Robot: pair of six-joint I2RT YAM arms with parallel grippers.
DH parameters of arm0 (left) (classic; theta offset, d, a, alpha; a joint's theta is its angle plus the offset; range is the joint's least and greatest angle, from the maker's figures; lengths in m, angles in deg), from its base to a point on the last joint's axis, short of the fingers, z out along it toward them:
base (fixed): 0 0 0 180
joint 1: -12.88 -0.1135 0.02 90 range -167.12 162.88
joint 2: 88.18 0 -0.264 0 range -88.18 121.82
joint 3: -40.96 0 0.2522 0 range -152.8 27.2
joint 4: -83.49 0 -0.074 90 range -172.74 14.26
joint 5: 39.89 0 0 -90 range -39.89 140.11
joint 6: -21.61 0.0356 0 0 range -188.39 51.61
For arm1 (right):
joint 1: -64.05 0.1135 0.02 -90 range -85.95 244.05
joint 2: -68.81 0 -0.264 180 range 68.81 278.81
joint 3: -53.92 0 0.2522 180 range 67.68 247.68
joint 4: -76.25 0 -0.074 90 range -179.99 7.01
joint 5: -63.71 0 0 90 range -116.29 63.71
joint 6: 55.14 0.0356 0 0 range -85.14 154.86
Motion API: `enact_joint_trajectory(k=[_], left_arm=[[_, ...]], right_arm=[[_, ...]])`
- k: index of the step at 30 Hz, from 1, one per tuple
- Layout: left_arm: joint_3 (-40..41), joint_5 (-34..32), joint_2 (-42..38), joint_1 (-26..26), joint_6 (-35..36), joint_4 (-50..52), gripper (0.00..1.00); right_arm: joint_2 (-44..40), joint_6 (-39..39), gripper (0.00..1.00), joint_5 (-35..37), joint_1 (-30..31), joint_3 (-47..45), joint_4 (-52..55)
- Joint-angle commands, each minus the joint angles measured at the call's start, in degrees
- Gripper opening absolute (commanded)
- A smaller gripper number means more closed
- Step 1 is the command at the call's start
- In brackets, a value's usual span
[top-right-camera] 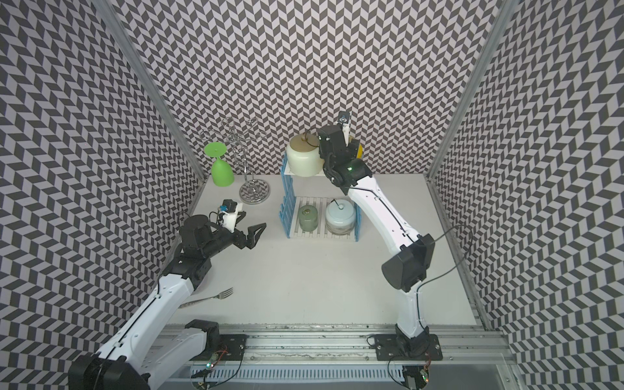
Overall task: Remove the tea canisters from the shelf
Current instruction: Pick up the tea canister from the shelf.
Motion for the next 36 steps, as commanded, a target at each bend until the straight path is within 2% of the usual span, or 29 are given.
enact_joint_trajectory(k=[1,9,13,20,26,29,36], left_arm=[[0.09,0.0,-0.66,0.31,0.43,-1.06,1.0],[0.35,0.25,-0.6,0.25,0.32,-1.3,1.0],[0.38,0.31,-0.56,0.25,0.41,-1.21,1.0],[0.41,0.0,-0.62,0.26,0.66,-1.18,1.0],[0.47,-0.05,-0.6,0.43,0.66,-1.43,1.0],[0.6,-0.24,-0.69,0.51,0.84,-1.37,1.0],[0.36,-0.48,-0.69,0.78,1.02,-1.26,1.0]], right_arm=[[1.94,-2.92,0.77,2.73,-0.61,2.8,-3.49],[3.97,-4.09,0.73,2.54,-2.02,4.91,-3.61],[4.36,-4.09,0.65,2.11,-1.98,4.0,-3.52],[3.51,-4.08,0.42,0.63,-2.02,1.66,-3.99],[1.61,-4.47,0.11,0.09,-2.04,-0.88,-5.72],[1.09,-4.63,0.0,-0.56,-2.04,-0.89,-5.98],[0.07,-5.31,0.0,-2.38,-1.97,-0.72,-6.9]])
